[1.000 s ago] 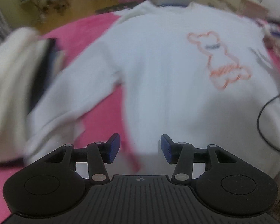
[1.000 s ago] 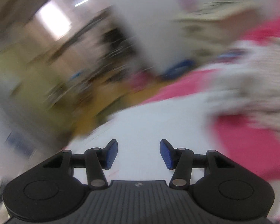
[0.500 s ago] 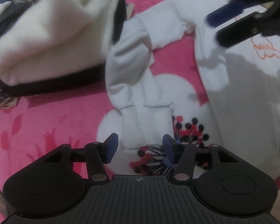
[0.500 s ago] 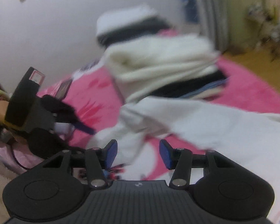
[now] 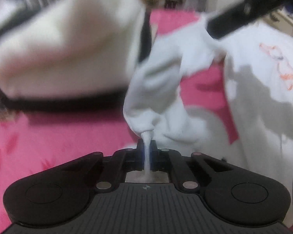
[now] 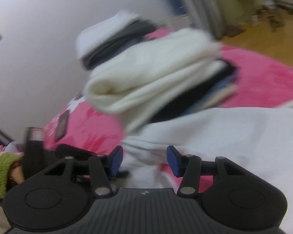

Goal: Fold clothes

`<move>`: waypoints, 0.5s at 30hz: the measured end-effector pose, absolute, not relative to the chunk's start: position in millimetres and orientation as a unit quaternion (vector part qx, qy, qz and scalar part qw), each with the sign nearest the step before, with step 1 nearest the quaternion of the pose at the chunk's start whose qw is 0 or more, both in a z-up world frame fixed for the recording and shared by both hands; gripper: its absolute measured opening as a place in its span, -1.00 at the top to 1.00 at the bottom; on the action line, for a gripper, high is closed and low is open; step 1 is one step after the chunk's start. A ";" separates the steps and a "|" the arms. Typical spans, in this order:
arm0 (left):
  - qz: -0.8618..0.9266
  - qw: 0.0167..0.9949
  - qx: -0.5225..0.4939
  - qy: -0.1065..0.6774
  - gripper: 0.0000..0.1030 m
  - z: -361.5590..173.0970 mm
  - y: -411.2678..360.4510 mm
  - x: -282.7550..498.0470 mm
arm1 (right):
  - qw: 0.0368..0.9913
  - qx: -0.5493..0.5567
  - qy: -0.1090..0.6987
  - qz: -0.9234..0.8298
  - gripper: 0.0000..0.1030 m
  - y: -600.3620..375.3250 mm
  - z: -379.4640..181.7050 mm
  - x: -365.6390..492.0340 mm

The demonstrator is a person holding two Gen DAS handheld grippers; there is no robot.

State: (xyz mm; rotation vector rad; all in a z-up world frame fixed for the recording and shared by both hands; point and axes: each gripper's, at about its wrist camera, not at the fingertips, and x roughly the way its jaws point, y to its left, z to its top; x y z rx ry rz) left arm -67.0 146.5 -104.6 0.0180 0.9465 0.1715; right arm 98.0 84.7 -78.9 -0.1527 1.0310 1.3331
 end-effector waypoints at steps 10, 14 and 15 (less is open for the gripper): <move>-0.045 0.937 0.217 0.269 0.95 -4.8 28.2 -31.3 | 0.808 0.020 0.423 0.410 -0.03 -71.6 -64.3 147.9; -0.176 0.906 0.232 0.306 0.64 -25.5 -36.5 -13.0 | 0.811 -0.020 0.397 0.430 -0.03 -88.7 -72.6 129.3; -0.209 0.896 0.234 0.314 0.55 -30.7 -52.7 -8.4 | 0.811 -0.030 0.390 0.435 -0.03 -93.0 -74.7 124.7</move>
